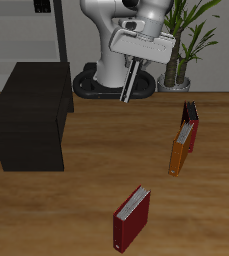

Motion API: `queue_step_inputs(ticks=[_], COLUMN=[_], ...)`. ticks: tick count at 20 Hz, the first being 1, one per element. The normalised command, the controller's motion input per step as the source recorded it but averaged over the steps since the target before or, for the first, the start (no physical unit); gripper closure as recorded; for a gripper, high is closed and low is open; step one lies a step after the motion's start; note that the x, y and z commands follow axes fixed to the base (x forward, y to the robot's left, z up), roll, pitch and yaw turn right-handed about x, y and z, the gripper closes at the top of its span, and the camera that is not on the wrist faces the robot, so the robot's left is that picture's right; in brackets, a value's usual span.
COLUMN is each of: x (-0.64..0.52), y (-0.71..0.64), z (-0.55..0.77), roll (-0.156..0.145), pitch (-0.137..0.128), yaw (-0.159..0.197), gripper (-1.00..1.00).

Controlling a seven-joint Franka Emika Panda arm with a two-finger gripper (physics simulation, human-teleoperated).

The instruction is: Place the striped book in the top region of the shelf

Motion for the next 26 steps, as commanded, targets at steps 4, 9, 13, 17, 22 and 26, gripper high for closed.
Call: queue_step_inputs(ticks=[4,9,13,17,22,26], x=[-0.01,-0.02,0.00,0.04,0.21,0.25], y=[-0.12,-0.17,-0.08,-0.02,-0.08,-0.02], z=[0.05,0.06,0.06,0.02,0.05,-0.09], roll=[-0.168,-0.190,-0.134,-0.062,-0.133,-0.074], pitch=[-0.013,0.005,-0.056,-0.007,-0.025,0.050], yaw=[0.065,0.016,0.057,0.035,0.054,0.029], gripper=[1.00,1.00,1.00,1.00,1.00,1.00])
